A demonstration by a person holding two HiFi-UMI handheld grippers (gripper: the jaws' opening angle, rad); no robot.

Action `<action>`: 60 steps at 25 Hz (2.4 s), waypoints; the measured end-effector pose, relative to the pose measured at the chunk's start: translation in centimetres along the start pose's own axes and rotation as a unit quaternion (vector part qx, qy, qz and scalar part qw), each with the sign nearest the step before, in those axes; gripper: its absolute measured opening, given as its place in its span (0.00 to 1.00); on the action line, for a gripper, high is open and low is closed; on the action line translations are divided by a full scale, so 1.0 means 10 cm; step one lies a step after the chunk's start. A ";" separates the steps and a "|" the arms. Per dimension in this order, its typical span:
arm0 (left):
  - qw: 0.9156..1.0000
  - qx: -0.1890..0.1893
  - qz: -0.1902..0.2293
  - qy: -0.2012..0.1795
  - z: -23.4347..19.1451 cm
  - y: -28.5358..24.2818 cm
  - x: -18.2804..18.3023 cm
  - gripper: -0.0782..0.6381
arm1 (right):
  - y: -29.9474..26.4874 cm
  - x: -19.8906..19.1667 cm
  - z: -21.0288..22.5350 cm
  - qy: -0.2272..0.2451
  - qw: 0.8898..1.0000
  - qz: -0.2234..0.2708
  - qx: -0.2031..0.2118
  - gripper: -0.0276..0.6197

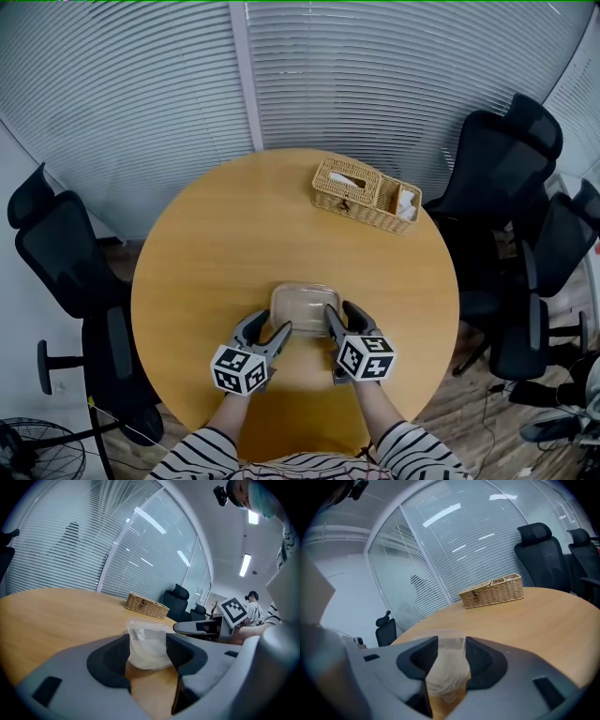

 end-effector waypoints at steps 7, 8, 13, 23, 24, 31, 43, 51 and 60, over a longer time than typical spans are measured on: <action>0.999 -0.012 0.028 0.010 0.06 0.19 0.16 0.42 | 0.18 0.09 -0.12 -0.013 1.000 0.028 -0.001 0.28; 0.999 -0.013 0.032 0.011 0.06 0.22 0.17 0.42 | 0.21 0.09 -0.14 -0.015 0.999 0.032 -0.002 0.28; 0.999 -0.013 0.045 0.011 0.09 0.36 0.21 0.42 | 0.36 0.13 -0.23 -0.025 0.998 0.052 -0.003 0.24; 0.998 -0.011 0.068 0.010 0.15 0.70 0.30 0.30 | 0.65 0.17 -0.47 -0.025 0.996 0.082 -0.019 0.15; 0.997 -0.011 0.070 0.007 0.14 0.74 0.32 0.28 | 0.68 0.18 -0.49 -0.026 0.996 0.084 -0.021 0.15; 0.997 -0.017 0.080 0.003 0.18 1.01 0.38 0.19 | 0.93 0.17 -0.71 -0.031 0.993 0.106 -0.033 0.11; 0.995 -0.041 0.094 -0.002 0.29 1.60 0.38 0.18 | 1.37 0.01 -1.20 -0.040 0.989 0.139 -0.040 0.11; 0.993 -0.059 0.099 -0.009 0.37 2.02 0.25 0.17 | 1.69 -0.27 -1.51 -0.044 0.987 0.148 -0.048 0.10; 0.993 -0.071 0.094 -0.010 0.44 2.37 0.04 0.17 | 1.96 -0.58 -1.74 -0.048 0.986 0.148 -0.057 0.10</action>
Point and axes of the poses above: the fingertips, and each gripper's own axes: y backward along the fingers, z to its right, x out of its top, the point moved 7 cm from there along y, backward along the fingers, and after that the axes turned 4 degrees about x, right-handed, at the moved point
